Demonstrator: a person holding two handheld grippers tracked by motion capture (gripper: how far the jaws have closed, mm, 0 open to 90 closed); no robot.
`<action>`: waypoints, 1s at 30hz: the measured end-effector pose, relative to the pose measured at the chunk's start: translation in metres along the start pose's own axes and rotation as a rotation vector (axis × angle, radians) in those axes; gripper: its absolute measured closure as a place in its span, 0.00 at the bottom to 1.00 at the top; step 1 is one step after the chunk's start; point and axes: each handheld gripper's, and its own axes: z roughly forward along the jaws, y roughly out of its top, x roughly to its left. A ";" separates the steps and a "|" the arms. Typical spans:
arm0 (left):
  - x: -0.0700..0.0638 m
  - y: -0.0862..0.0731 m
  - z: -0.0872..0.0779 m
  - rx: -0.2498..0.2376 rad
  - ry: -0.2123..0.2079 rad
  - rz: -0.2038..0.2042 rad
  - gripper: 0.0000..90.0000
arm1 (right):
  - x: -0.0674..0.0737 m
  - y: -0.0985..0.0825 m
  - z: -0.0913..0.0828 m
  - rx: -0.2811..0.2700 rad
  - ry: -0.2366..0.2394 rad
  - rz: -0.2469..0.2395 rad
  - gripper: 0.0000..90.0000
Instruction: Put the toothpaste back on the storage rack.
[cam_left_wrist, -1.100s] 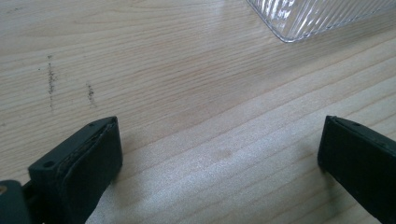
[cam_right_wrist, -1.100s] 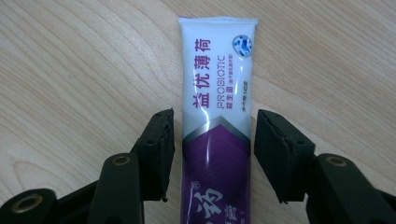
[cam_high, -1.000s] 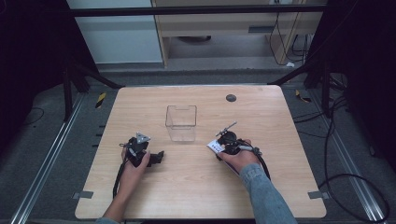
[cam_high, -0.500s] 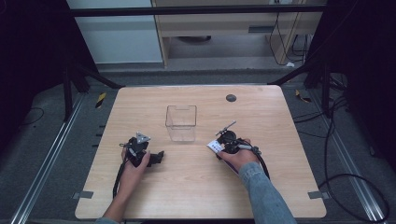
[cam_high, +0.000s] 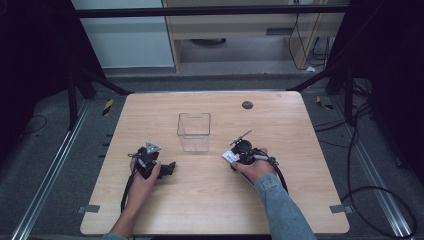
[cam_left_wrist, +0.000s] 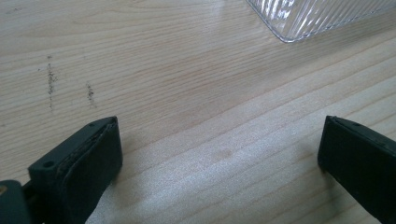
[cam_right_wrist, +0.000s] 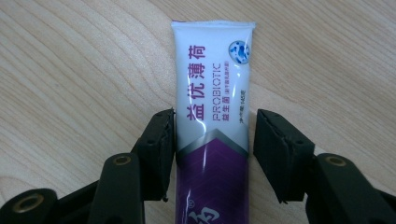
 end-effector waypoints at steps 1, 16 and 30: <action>0.000 0.000 0.000 0.000 0.000 0.000 0.00 | 0.000 0.000 0.000 0.000 -0.005 0.000 0.55; 0.000 0.000 0.000 0.000 0.000 0.000 0.00 | 0.001 -0.001 -0.001 -0.003 -0.025 -0.015 0.63; 0.000 0.000 0.000 -0.001 0.000 0.000 0.00 | 0.001 -0.002 -0.003 -0.013 -0.030 -0.020 0.76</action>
